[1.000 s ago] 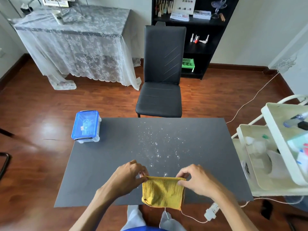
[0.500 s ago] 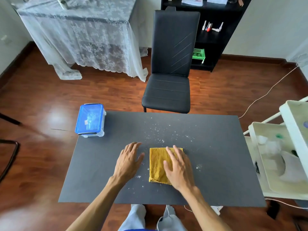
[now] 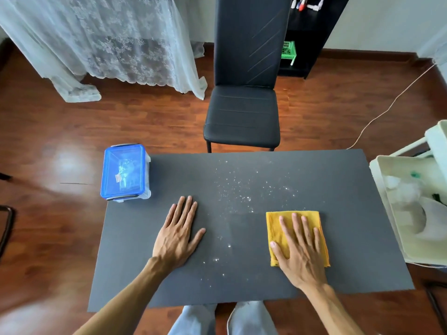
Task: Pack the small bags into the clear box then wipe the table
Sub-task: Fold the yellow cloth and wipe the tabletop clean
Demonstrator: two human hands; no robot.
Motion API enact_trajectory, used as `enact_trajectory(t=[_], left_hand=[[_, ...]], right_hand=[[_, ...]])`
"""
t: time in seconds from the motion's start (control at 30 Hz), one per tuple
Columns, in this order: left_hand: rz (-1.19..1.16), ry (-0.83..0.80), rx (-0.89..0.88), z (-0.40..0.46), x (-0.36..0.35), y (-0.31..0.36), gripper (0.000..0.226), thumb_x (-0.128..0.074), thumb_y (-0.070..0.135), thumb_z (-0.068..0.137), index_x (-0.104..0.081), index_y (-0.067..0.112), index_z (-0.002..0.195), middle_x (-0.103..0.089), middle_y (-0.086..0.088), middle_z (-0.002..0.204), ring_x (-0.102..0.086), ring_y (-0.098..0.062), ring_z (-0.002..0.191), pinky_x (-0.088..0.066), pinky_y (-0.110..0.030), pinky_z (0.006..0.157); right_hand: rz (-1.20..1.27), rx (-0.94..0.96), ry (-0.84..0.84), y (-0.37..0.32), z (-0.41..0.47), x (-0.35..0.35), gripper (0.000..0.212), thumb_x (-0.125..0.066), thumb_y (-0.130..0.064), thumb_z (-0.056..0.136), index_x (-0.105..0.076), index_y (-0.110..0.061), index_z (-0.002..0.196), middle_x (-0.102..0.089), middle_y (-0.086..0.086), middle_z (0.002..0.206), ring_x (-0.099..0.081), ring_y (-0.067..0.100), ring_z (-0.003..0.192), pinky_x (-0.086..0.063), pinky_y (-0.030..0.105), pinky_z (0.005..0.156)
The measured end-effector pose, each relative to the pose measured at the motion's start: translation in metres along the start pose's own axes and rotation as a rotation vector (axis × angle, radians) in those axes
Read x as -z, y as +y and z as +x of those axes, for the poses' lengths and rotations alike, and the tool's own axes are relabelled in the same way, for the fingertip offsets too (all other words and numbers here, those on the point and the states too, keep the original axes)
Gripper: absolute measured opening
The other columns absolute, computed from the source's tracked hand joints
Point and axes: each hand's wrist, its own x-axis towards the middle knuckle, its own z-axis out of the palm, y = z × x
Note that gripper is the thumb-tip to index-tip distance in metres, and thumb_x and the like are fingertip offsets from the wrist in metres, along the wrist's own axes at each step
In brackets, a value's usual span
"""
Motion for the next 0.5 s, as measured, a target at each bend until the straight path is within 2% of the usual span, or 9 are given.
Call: enact_trajectory(t=[0.07,0.17,0.23,0.3,0.4,0.5], left_hand=[[-0.031,0.006,0.002,0.0,-0.002,-0.005,0.068,-0.031,0.049,0.102,-0.014,0.009,0.155,-0.009,-0.008,0.164,-0.003,-0.023,0.152,-0.011,-0.044,0.122],[-0.068,0.027,-0.031,-0.001,-0.004,-0.011,0.058,-0.026,0.033,0.102,-0.017,0.009,0.155,-0.011,-0.008,0.164,-0.004,-0.023,0.152,-0.013,-0.045,0.122],[-0.08,0.034,-0.06,-0.001,-0.003,-0.013,0.058,-0.025,0.028,0.101,-0.018,0.007,0.154,-0.013,-0.011,0.163,-0.005,-0.025,0.152,-0.012,-0.045,0.122],[-0.085,0.02,-0.102,-0.005,0.001,-0.019,0.059,-0.025,0.028,0.099,-0.018,0.006,0.153,-0.014,-0.012,0.163,-0.005,-0.026,0.152,-0.012,-0.045,0.122],[-0.078,0.004,-0.134,-0.004,0.006,-0.029,0.06,-0.027,0.027,0.097,-0.019,0.008,0.154,-0.016,-0.009,0.163,-0.007,-0.024,0.152,-0.014,-0.045,0.122],[-0.104,0.008,-0.1,-0.004,0.009,-0.025,0.06,-0.03,0.026,0.096,-0.022,0.009,0.153,-0.017,-0.007,0.163,-0.007,-0.023,0.152,-0.014,-0.047,0.122]], right_hand=[[-0.002,-0.077,0.015,-0.013,0.032,0.005,0.073,-0.025,-0.066,0.096,-0.027,-0.03,0.159,-0.016,0.006,0.169,-0.015,0.033,0.155,-0.015,0.062,0.122],[0.075,-0.152,0.047,-0.08,0.07,0.003,0.069,-0.017,-0.058,0.098,-0.019,-0.029,0.161,-0.01,0.007,0.17,-0.005,0.035,0.156,-0.005,0.066,0.121],[0.122,0.004,0.044,-0.129,0.062,-0.007,0.062,-0.02,-0.047,0.102,-0.018,-0.03,0.161,-0.009,0.004,0.17,-0.002,0.031,0.157,-0.008,0.066,0.121],[0.116,0.199,0.023,-0.158,0.022,-0.023,0.06,-0.032,-0.04,0.102,-0.02,-0.035,0.16,-0.012,-0.001,0.17,-0.006,0.027,0.157,-0.015,0.062,0.121],[0.094,0.241,-0.007,-0.129,-0.026,-0.025,0.059,-0.035,-0.048,0.102,-0.02,-0.043,0.158,-0.012,-0.007,0.17,-0.011,0.021,0.157,-0.02,0.053,0.121],[0.037,0.079,0.01,-0.064,-0.022,-0.008,0.056,-0.031,-0.053,0.102,-0.029,-0.042,0.157,-0.018,-0.005,0.169,-0.02,0.025,0.155,-0.02,0.054,0.123]])
